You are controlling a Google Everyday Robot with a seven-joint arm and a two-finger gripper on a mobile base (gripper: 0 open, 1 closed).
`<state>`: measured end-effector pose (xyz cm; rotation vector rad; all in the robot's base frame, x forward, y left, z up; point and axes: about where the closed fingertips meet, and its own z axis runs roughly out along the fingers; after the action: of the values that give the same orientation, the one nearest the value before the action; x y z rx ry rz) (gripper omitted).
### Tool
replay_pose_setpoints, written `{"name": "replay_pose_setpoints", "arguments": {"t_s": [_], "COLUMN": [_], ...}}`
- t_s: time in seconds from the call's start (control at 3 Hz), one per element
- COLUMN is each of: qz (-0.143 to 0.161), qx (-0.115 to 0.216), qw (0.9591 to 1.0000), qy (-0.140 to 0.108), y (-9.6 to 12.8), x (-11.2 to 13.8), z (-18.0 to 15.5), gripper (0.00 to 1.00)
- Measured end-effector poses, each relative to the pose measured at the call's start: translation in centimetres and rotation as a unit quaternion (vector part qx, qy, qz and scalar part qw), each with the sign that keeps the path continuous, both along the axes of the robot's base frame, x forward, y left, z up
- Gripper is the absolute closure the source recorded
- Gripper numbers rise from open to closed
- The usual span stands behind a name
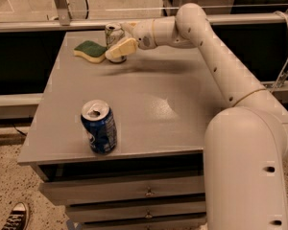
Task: Move 7up can near sponge
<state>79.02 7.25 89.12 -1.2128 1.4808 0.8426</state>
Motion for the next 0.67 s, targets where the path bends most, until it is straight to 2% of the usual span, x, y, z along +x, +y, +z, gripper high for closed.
{"name": "replay_pose_setpoints", "arguments": {"t_s": [0.33, 0.67], "qz": [-0.030, -0.071], "qx": [-0.007, -0.016], "qw": [0.9995, 0.9970], "qy": [-0.008, -0.023], "y": [-3.4, -8.9], "x": [-0.7, -2.2], "z": [1.3, 3.5], "gripper": [0.00, 0.00]}}
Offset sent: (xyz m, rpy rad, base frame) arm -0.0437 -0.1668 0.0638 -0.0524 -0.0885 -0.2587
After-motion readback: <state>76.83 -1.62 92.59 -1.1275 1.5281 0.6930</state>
